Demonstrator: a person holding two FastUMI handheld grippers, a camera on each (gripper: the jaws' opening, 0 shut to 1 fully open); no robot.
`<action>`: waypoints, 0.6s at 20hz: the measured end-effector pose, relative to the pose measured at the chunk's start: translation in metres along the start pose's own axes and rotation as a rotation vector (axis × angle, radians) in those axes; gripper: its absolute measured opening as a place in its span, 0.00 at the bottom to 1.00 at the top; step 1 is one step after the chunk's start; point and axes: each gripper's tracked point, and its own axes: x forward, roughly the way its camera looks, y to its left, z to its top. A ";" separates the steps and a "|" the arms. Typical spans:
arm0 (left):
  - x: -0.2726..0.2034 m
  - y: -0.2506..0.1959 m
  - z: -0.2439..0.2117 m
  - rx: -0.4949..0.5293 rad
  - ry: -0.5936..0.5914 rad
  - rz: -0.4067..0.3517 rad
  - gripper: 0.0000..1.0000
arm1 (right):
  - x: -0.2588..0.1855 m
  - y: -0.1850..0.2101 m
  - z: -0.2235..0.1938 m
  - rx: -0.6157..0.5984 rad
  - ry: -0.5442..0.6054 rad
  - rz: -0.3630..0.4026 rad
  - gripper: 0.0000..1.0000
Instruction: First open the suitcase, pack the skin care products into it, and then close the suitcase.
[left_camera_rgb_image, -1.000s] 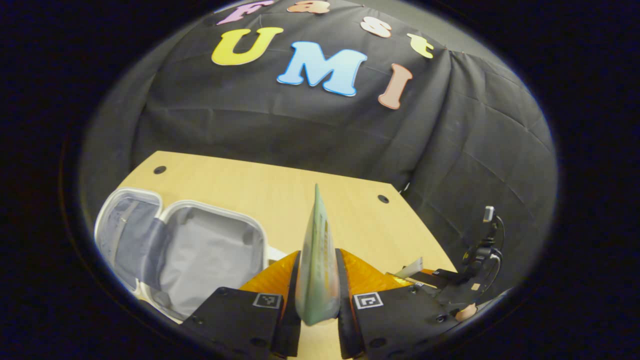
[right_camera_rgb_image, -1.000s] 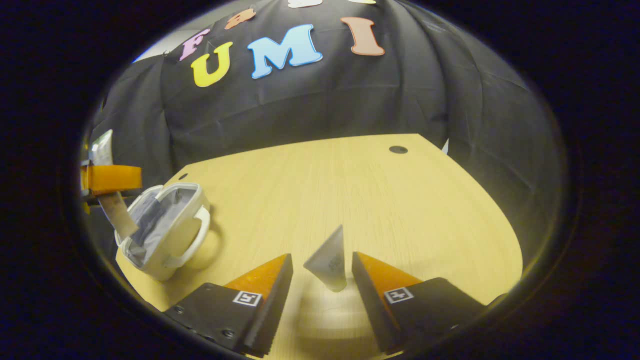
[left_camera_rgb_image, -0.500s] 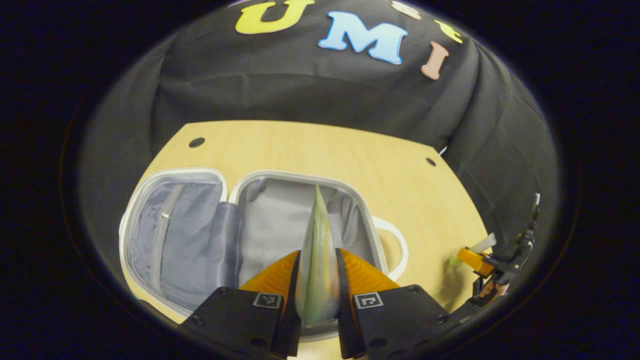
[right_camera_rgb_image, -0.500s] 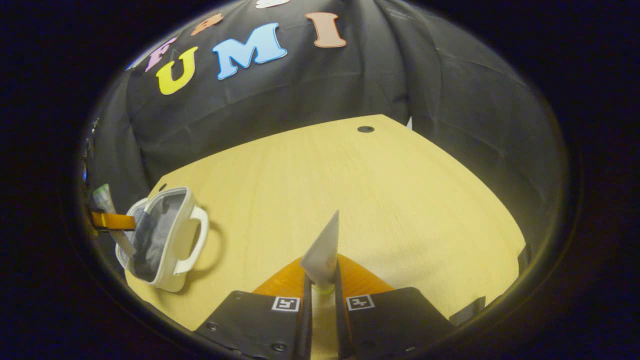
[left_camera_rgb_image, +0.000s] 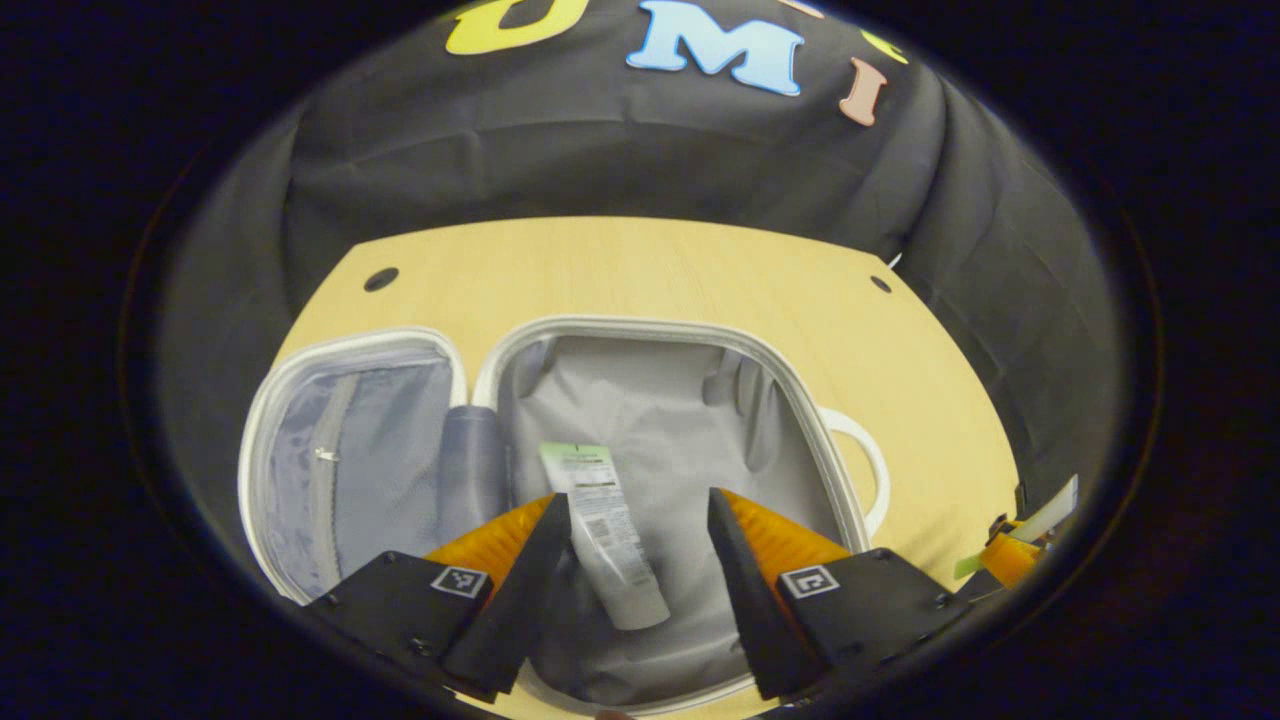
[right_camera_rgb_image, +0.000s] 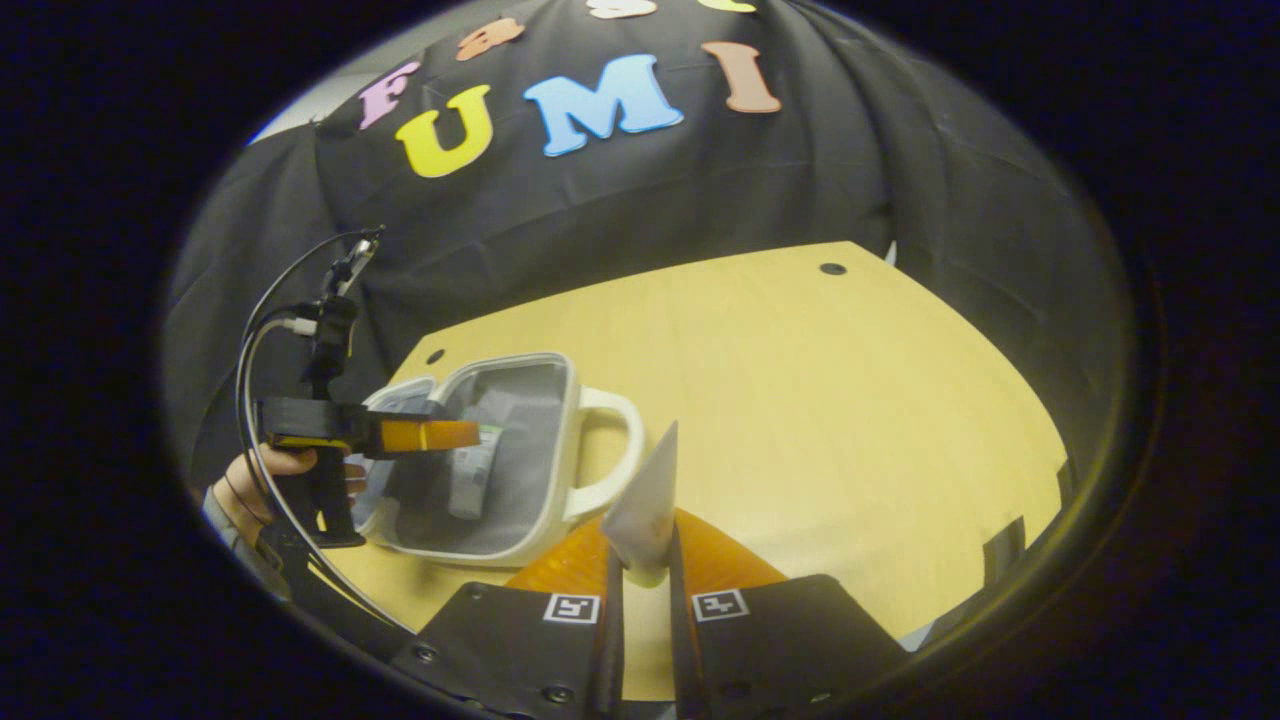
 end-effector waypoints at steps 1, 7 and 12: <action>-0.013 0.009 0.005 -0.007 -0.038 0.015 0.96 | 0.005 0.019 0.004 -0.017 0.001 0.036 0.18; -0.119 0.086 0.012 -0.100 -0.245 0.145 0.93 | 0.076 0.097 -0.012 -0.135 0.151 0.139 0.18; -0.178 0.172 -0.018 -0.254 -0.290 0.292 0.94 | 0.106 0.112 -0.035 -0.234 0.252 0.160 0.22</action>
